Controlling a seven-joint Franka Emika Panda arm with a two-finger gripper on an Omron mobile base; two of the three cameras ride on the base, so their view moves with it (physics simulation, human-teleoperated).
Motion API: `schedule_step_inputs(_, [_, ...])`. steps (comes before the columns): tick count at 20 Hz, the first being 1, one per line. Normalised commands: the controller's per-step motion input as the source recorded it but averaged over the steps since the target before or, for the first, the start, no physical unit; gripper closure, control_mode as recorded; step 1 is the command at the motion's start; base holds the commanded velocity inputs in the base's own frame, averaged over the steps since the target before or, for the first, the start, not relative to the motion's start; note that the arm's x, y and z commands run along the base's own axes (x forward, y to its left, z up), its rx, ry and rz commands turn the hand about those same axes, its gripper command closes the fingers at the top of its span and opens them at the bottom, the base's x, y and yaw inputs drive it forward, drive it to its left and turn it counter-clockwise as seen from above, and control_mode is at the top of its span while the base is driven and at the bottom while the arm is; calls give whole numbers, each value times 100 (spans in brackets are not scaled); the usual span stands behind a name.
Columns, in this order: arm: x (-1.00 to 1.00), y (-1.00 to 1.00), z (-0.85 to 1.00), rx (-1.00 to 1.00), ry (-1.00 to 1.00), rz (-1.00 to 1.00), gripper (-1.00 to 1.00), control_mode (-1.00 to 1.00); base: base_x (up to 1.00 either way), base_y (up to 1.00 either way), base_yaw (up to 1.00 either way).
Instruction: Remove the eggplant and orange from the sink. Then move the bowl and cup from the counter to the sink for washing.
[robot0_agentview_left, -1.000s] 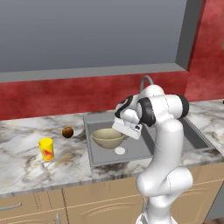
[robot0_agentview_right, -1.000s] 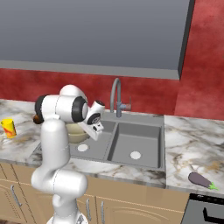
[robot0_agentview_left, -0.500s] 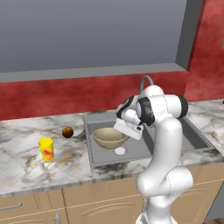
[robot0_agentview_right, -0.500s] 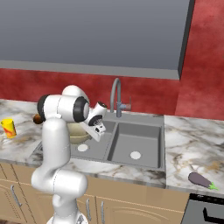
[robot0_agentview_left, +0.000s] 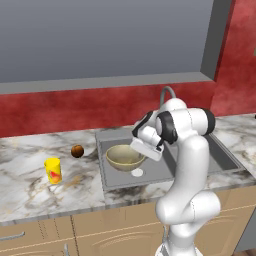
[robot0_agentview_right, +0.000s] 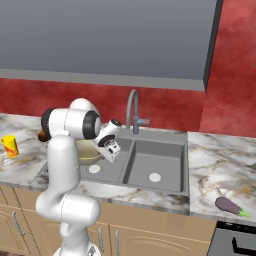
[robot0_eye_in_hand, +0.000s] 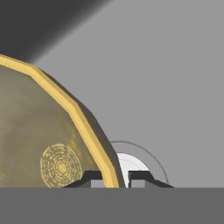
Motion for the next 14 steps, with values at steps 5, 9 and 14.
schedule_step_inputs(5, [-12, 8, -3, 0, -7, 0, 100, -100, 0, 0, 0])
schedule_step_inputs(9, [-11, 0, -4, 0, -1, 0, 100, -100, 0, 0, 0])
schedule_step_inputs(14, [-6, -1, -1, 0, 0, 0, 100, -100, 0, 0, 0])
